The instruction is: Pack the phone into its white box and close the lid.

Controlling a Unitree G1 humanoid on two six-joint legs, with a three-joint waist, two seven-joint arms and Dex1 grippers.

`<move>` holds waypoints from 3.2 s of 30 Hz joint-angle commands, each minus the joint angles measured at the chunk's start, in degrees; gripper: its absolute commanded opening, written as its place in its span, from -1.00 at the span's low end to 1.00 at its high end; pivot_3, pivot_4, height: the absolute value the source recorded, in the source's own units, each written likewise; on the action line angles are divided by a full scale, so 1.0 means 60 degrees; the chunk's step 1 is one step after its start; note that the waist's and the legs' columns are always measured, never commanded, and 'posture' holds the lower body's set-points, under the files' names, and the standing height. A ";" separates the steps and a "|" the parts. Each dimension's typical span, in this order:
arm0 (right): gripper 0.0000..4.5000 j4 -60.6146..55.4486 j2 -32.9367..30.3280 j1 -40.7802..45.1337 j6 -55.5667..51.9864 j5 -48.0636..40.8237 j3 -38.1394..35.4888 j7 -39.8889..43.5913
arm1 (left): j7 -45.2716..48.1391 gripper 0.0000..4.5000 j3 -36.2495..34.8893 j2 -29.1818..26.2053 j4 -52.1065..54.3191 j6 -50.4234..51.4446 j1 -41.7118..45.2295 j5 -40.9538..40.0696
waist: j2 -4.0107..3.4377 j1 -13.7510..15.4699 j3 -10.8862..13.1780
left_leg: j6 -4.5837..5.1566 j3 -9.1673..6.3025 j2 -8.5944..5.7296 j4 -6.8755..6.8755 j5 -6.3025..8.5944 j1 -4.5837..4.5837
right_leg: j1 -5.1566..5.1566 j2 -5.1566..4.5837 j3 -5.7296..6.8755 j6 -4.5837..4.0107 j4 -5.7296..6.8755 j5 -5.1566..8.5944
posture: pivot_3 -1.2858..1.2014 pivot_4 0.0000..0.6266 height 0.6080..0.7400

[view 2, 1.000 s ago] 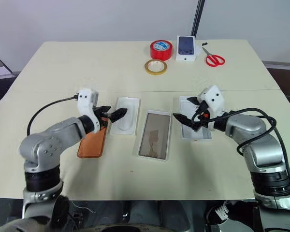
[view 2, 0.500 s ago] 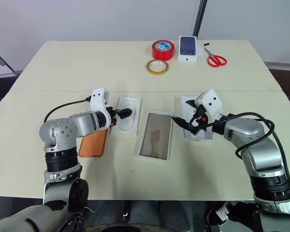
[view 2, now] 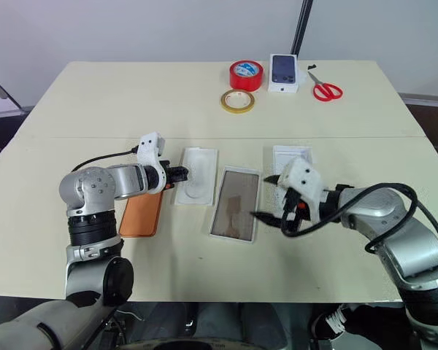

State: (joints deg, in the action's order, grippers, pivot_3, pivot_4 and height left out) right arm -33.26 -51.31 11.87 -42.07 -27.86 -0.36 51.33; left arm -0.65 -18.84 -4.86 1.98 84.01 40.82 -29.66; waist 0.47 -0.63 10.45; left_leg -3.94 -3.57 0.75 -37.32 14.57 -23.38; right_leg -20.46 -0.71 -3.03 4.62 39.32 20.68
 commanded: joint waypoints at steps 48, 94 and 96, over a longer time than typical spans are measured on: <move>0.53 0.1330 0.0381 0.1676 0.1668 0.3122 0.1470 0.0513 | -0.0189 -1.00 -0.1634 0.2019 0.2079 0.1415 0.0109 -0.0348 | 0.0086 -0.0022 0.0039 | -0.0027 -0.0010 0.0003 0.0006 -0.0014 -0.0008 | -0.0009 -0.0014 0.0011 0.0002 -0.0001 -0.0002 | 0.03 -0.52 1.00; -0.97 0.6769 0.5504 0.5676 0.1248 0.5822 0.4276 -0.2384 | 0.7353 0.32 0.1281 -0.6107 0.4372 -0.7248 -0.6229 -0.0093 | 0.0079 -0.0101 0.0040 | 0.0005 0.0008 0.0012 0.0045 0.0004 -0.0017 | -0.0066 -0.0024 -0.0008 -0.0009 0.0016 -0.0004 | 0.03 -0.52 1.00; -0.97 0.6827 0.5568 0.5690 0.1361 0.5826 0.4326 -0.2257 | 0.7391 0.32 0.1383 -0.6192 0.4468 -0.7338 -0.6428 0.0047 | 0.0079 -0.0102 0.0040 | 0.0005 0.0008 0.0012 0.0044 0.0004 -0.0017 | -0.0066 -0.0024 -0.0007 -0.0009 0.0020 -0.0004 | 0.03 -0.52 1.00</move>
State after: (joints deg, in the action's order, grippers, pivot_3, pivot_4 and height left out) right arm 8.50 -18.42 44.61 -35.41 6.61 25.62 37.15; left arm 43.21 -10.04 -40.99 26.71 41.46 2.63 -29.37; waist 0.94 -1.25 10.69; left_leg -3.91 -3.52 0.82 -37.06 14.59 -23.48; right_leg -20.86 -0.85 -3.08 4.57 39.45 20.66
